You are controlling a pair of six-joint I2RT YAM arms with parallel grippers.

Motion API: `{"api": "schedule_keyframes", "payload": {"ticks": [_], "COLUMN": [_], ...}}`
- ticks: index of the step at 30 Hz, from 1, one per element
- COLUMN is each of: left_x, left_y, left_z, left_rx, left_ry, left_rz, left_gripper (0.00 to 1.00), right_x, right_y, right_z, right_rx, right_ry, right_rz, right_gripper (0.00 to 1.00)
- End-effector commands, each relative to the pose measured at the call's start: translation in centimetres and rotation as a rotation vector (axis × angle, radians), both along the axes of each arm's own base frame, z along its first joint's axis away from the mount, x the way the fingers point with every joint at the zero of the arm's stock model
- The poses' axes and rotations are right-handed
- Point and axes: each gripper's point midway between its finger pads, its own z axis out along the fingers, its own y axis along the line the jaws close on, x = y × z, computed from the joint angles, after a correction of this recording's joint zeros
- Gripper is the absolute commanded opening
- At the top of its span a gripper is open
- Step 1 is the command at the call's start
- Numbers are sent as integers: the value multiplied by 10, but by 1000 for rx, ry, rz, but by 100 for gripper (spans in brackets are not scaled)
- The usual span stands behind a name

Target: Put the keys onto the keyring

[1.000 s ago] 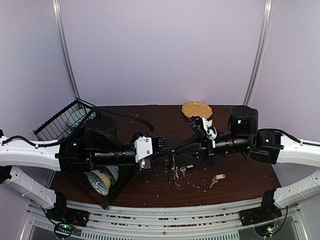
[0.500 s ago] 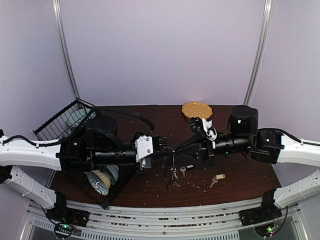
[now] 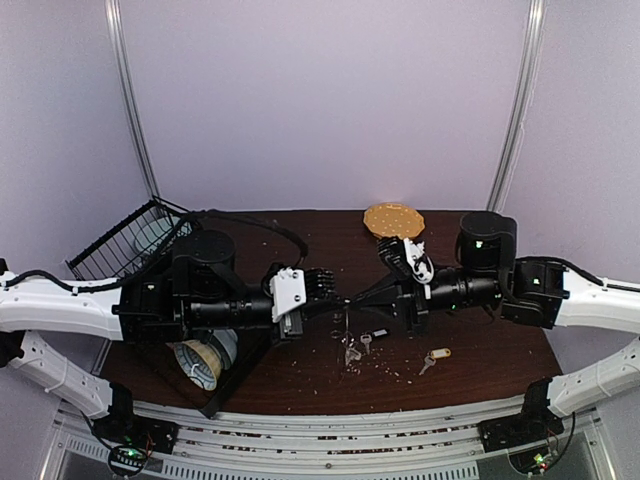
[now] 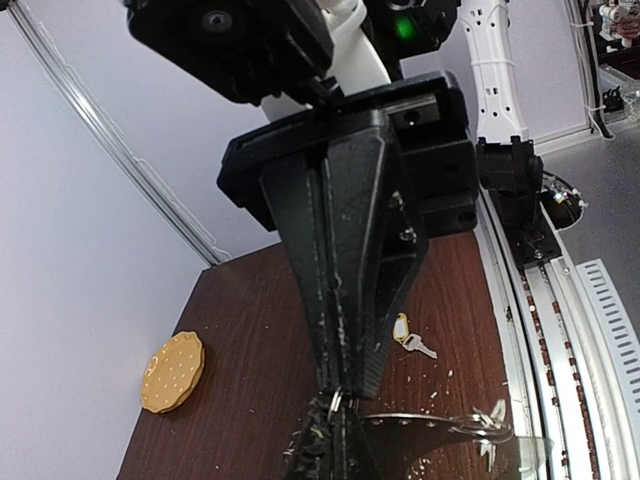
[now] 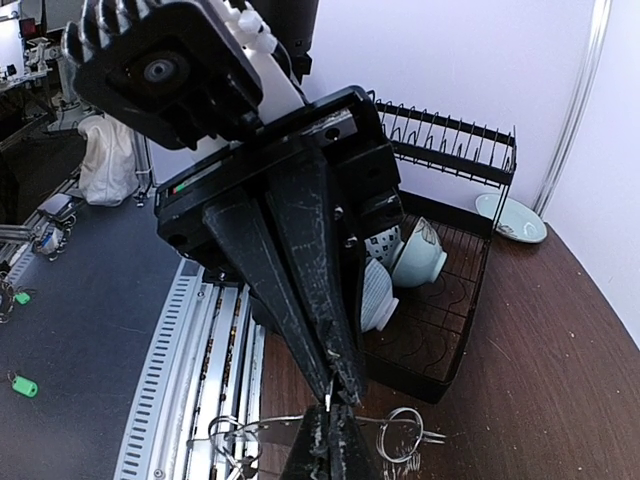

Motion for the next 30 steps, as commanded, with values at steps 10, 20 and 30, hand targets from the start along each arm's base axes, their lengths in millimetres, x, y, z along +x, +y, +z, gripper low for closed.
{"api": "schedule_keyframes", "payload": {"ticks": [10, 20, 30], "left_x": [-8, -21, -21], "left_y": [7, -1, 3], "left_z": [44, 54, 51], "left_rx": [-222, -283, -265], "left_ry": [-50, 0, -3], "left_rz": [-28, -116, -110], "left_gripper": [26, 22, 29], "right_x": [-17, -22, -29], "right_y": [-12, -12, -16], "right_z": [60, 61, 63], "right_rx": [220, 225, 226], "right_ry": [-6, -7, -14], "right_rz": [43, 66, 97], "right_gripper": [0, 0, 0]}}
